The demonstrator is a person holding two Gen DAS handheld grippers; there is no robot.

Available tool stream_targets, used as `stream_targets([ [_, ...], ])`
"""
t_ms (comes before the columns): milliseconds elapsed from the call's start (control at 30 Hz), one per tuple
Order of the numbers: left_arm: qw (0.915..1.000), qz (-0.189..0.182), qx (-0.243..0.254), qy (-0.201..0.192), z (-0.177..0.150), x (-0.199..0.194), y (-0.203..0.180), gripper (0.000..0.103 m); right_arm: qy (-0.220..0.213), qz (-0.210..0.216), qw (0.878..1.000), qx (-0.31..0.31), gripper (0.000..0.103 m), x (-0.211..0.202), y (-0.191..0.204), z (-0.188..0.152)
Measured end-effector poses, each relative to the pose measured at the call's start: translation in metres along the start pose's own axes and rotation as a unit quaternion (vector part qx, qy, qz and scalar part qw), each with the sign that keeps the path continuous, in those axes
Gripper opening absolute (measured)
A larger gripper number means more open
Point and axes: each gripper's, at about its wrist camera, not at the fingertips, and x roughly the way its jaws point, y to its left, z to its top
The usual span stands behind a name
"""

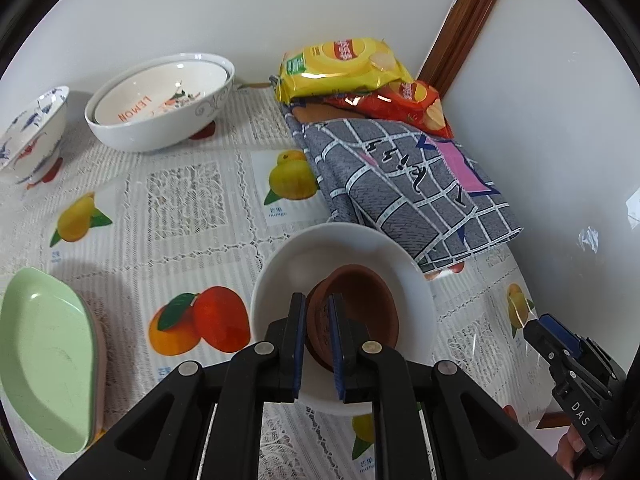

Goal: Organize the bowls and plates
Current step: 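Open the left gripper to release the brown dish in the bowl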

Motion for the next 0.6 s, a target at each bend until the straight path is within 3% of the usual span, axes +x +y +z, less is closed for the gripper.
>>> stream_targets([
  [133,0.9998,0.012,0.009,-0.012,0.000,-0.015,0.000,0.020,-0.007,0.000,1.000,-0.004,0.036,-0.007,0.008,0.003],
  [267,0.9995,0.020,0.012,-0.023,-0.001,-0.030,0.004,0.030,-0.018,-0.002,1.000,-0.008,0.052,-0.016,0.017,0.006],
  [333,0.9990,0.030,0.014,-0.029,-0.002,-0.035,0.005,0.042,-0.021,-0.007,1.000,-0.015,0.056,-0.021,0.024,0.006],
  [400,0.9984,0.040,0.017,-0.036,-0.004,-0.044,0.007,0.048,-0.022,-0.012,1.000,-0.019,0.068,-0.024,0.028,0.006],
  [600,0.9960,0.065,0.022,-0.058,-0.012,-0.068,0.013,0.060,-0.029,-0.033,0.999,-0.019,0.075,-0.036,0.043,0.003],
])
